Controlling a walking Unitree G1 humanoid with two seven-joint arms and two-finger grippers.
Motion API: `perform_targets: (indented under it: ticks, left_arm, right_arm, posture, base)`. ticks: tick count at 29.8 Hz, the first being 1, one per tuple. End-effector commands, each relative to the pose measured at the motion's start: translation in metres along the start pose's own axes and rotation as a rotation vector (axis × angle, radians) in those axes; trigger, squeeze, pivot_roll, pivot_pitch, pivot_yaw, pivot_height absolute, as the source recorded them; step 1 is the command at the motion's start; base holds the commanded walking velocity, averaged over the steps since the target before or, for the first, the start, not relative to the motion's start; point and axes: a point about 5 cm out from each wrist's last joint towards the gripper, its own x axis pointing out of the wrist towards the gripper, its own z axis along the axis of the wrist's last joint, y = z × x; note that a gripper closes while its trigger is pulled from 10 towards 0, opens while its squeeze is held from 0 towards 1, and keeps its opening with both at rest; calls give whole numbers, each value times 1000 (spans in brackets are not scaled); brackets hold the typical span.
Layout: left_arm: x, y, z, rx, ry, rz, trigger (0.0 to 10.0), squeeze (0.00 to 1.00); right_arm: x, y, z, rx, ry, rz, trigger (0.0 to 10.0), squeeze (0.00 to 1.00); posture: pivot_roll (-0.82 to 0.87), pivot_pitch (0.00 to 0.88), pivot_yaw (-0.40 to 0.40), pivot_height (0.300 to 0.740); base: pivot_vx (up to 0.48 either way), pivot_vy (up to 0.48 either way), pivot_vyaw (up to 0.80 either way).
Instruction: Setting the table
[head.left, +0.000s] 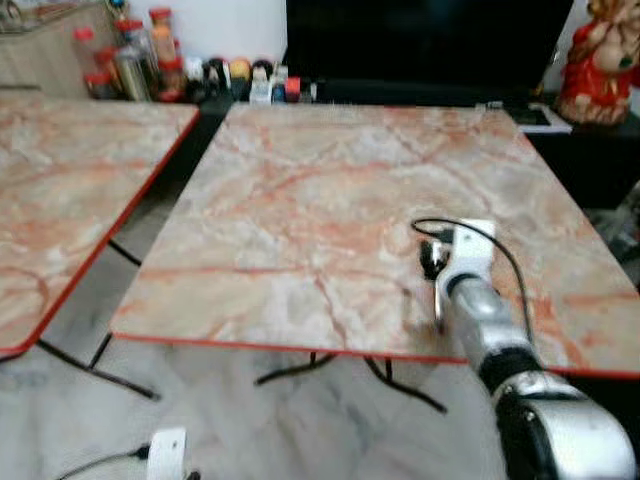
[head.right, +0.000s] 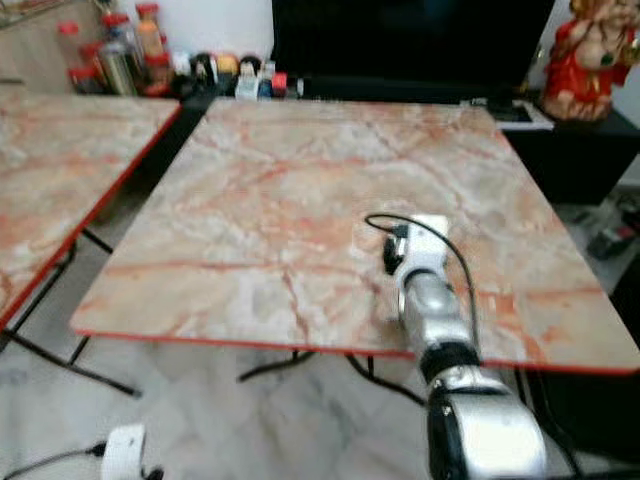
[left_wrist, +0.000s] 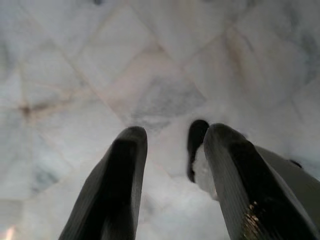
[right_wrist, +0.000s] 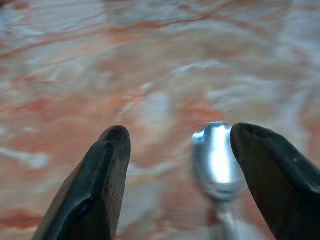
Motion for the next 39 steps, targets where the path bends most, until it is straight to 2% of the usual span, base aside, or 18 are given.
perform_targets:
  ticks: [1,8,15,22,23,24,25,28,29,39]
  left_arm:
    - [0,-2,-1,5,6,-5,10000,0]
    - [0,-2,0,-2,2,-2,10000,0]
    - [1,-2,3,4,5,-2,10000,0]
    - [1,-1,3,9,7,-6,10000,0]
    - [1,-1,3,8,6,-6,10000,0]
    - [1,-1,3,8,6,-6,10000,0]
    - [1,-1,3,8,6,-5,10000,0]
    - [1,-1,3,8,7,-5,10000,0]
    - [1,-1,3,8,6,-5,10000,0]
    - [1,-3,3,1,6,-16,10000,0]
  right_arm:
    - [-1,-15,1,-1,-1,-38,10000,0]
    - [-4,-15,-11,-9,63,-62,10000,0]
    - [-6,-10,-12,3,68,-38,10000,0]
    - [-9,-14,-24,14,147,-64,10000,0]
    - [-9,-14,-25,20,152,-65,10000,486]
    - [-9,-14,-25,20,152,-65,10000,486]
    - [-10,-13,-23,24,151,-64,10000,1000]
    - [-9,-13,-23,19,154,-65,10000,988]
    - [-10,-13,-23,20,156,-68,10000,0]
    - [-10,-13,-25,35,174,-91,10000,0]
  posture:
    - [70,0,-2,728]
    - [69,0,-2,728]
    - [61,0,1,728]
    - [58,0,1,728]
    - [63,0,0,728]
    - [63,0,0,728]
    - [63,0,0,728]
    - [63,0,0,728]
    - [61,0,0,728]
    - [61,0,1,728]
  base:
    - [337,0,0]
    - [96,0,0]
    - [0,0,0]
    - [0,0,0]
    - [0,0,0]
    - [0,0,0]
    - [0,0,0]
    - [0,0,0]
    - [0,0,0]
    - [0,0,0]
